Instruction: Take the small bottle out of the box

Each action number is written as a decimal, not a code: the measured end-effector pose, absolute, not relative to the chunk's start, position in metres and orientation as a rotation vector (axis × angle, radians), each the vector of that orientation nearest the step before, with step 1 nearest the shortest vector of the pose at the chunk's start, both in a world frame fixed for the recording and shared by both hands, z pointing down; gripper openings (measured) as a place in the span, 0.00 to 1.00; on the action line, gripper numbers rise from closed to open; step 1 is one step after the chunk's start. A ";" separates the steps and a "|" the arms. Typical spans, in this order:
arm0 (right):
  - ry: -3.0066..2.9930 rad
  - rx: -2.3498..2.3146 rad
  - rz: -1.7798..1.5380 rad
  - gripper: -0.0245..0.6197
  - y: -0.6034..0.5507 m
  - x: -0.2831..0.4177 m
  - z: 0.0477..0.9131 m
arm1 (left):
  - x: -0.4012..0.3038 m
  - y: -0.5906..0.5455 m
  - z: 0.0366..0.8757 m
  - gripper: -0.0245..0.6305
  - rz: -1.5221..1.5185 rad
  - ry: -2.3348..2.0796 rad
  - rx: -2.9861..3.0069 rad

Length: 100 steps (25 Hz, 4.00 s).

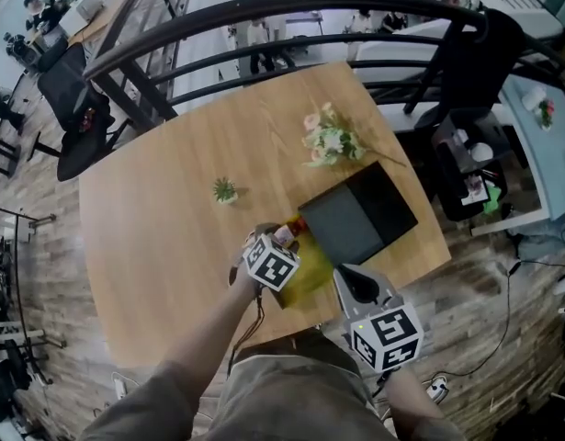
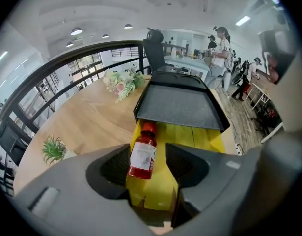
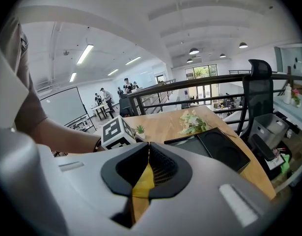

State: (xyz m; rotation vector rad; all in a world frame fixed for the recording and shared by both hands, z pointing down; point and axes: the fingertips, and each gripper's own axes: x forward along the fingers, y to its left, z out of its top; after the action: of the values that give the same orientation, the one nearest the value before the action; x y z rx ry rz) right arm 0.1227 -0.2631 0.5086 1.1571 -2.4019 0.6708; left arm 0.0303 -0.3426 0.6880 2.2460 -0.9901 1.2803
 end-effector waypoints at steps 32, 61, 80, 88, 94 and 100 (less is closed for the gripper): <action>-2.356 1.077 0.808 0.06 -0.254 0.127 0.554 | 0.033 -0.341 0.727 0.42 1.620 -1.029 2.244; -2.379 1.124 0.869 0.06 -0.265 0.135 0.553 | 0.047 -0.303 0.706 0.34 1.157 -0.817 2.047; -2.694 1.440 0.440 0.06 -0.287 0.126 0.374 | -0.007 -0.300 0.438 0.35 0.476 -1.194 2.594; -2.819 1.478 0.152 0.06 -0.254 0.098 0.279 | -0.049 -0.267 0.318 0.35 0.149 -1.394 2.769; -2.871 1.466 0.041 0.06 -0.221 0.083 0.244 | -0.077 -0.235 0.270 0.35 0.003 -1.476 2.816; -2.903 1.453 -0.011 0.05 -0.199 0.070 0.236 | -0.096 -0.213 0.258 0.35 -0.062 -1.540 2.801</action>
State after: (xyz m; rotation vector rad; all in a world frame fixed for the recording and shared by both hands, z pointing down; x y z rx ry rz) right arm 0.0704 -0.1988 0.2361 1.4534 -2.9027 -0.0107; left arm -0.0964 -0.2126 0.2579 2.8008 -1.5397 -0.0618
